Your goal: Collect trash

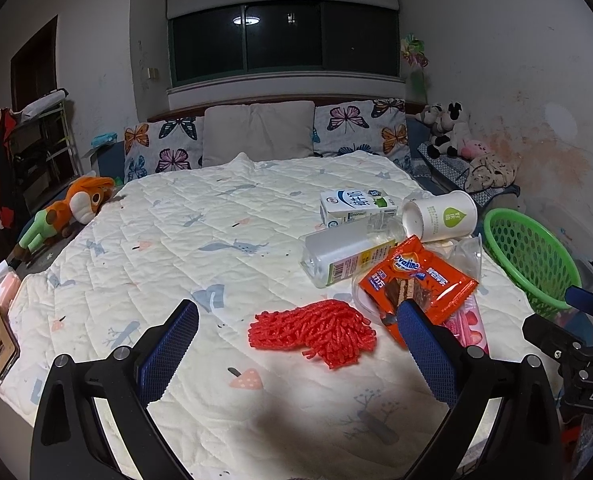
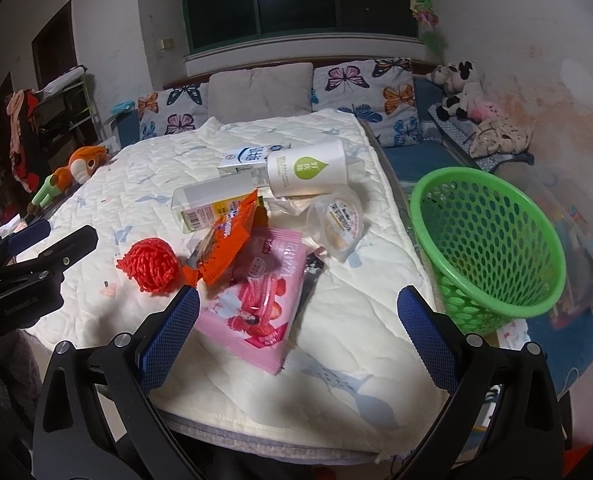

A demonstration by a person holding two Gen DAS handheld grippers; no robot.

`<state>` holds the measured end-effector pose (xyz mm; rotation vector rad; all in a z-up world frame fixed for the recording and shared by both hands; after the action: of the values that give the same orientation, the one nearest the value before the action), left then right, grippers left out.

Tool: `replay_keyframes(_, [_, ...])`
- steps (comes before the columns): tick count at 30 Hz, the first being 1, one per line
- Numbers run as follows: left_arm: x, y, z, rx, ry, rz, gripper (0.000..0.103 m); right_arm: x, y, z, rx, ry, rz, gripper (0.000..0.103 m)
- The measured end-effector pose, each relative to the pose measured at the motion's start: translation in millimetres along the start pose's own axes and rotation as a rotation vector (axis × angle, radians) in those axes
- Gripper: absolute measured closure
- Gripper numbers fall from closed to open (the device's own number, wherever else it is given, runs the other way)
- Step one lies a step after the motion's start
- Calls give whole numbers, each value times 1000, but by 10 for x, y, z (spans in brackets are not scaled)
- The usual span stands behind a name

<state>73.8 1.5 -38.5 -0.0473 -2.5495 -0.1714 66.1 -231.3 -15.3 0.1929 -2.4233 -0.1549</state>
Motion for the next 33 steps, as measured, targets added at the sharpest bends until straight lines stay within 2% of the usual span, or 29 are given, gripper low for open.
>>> replay_keyframes(19, [-237, 311, -90, 9, 45, -24, 7, -314, 255, -146, 61, 44, -65, 9])
replay_keyframes(28, [-327, 386, -59, -8, 69, -13, 7, -587, 398, -226, 105, 100, -114, 20])
replay_keyframes(33, [-373, 400, -1, -13, 85, 20, 7, -747, 451, -270, 127, 132, -122, 27])
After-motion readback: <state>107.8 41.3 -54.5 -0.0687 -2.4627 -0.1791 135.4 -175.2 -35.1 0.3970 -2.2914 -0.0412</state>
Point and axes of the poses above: each gripper's, at about its wrist camera, not at the fingertips, and x roughly against the way its jaws point, y to its left, z to its underside, the point moved 6 cm from there along -x, roughly the way its jaws point, and after that the axes turned 5 degrees about -x, right-handed, at the moved point
